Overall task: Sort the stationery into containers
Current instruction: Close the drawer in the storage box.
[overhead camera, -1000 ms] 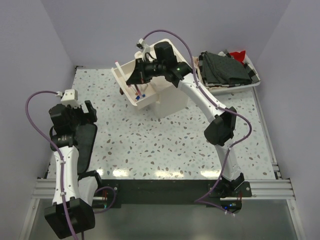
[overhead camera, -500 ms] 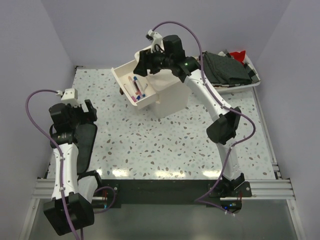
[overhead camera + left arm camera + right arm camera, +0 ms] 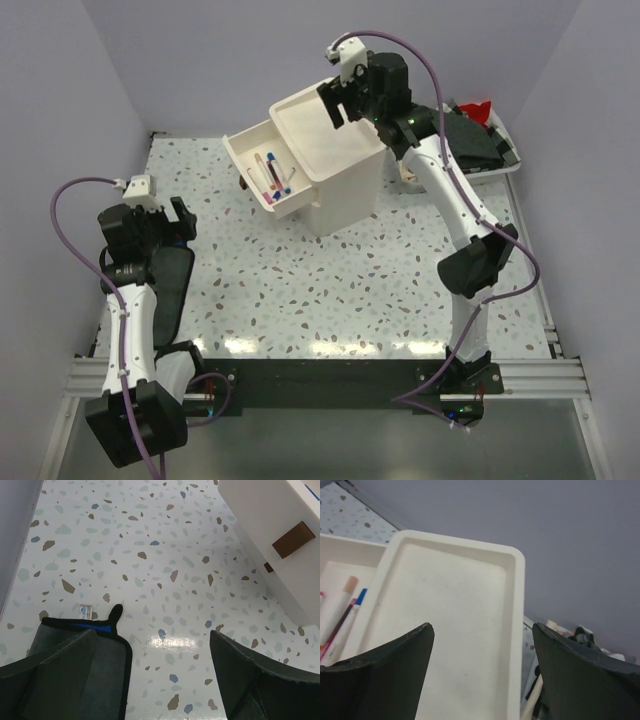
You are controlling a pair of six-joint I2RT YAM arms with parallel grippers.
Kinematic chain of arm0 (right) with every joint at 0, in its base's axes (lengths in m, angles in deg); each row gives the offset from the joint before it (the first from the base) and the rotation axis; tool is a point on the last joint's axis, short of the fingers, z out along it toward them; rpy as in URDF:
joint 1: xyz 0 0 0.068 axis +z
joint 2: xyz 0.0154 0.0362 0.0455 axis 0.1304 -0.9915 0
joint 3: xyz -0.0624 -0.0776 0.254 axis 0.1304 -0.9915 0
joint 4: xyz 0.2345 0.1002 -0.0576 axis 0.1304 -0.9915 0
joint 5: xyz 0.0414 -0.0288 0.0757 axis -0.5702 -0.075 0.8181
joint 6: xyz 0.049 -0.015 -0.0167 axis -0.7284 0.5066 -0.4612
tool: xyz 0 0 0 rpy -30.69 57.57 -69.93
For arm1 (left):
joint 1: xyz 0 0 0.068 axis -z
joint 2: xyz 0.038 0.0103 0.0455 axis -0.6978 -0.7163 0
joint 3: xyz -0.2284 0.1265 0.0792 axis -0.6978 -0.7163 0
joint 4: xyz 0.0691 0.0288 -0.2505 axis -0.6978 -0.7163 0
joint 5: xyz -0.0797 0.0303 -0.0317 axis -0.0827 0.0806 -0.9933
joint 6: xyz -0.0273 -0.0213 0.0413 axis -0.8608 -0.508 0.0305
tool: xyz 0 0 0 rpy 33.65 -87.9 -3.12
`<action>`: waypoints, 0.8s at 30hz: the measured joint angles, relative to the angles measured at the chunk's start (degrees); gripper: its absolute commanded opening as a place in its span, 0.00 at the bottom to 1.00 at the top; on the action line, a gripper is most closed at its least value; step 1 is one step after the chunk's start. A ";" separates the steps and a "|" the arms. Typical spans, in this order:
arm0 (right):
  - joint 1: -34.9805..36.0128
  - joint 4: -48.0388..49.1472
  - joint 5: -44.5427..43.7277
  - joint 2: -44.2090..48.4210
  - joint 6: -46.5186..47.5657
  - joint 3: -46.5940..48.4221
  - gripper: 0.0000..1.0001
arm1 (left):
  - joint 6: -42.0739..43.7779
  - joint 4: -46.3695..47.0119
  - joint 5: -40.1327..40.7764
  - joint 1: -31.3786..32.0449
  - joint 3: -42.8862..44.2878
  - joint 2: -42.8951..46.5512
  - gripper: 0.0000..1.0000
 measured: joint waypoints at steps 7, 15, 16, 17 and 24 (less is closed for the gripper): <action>-5.42 -2.58 -0.70 -4.70 1.73 5.01 0.76 | 0.00 0.55 -0.63 0.00 0.00 -0.42 1.00; -6.93 -6.58 2.84 -7.19 2.75 5.05 0.66 | 0.00 0.61 -0.76 -0.04 0.00 -0.48 1.00; -6.95 -6.91 3.52 -7.28 2.78 5.05 0.64 | 0.00 0.61 -0.76 -0.04 0.00 -0.48 1.00; -6.95 -7.26 4.09 -7.39 2.89 5.05 0.63 | 0.00 0.61 -0.76 -0.04 0.00 -0.48 1.00; -7.37 -11.08 9.09 -7.52 3.15 5.55 0.52 | 0.02 0.74 -1.05 -0.11 0.00 -1.18 1.00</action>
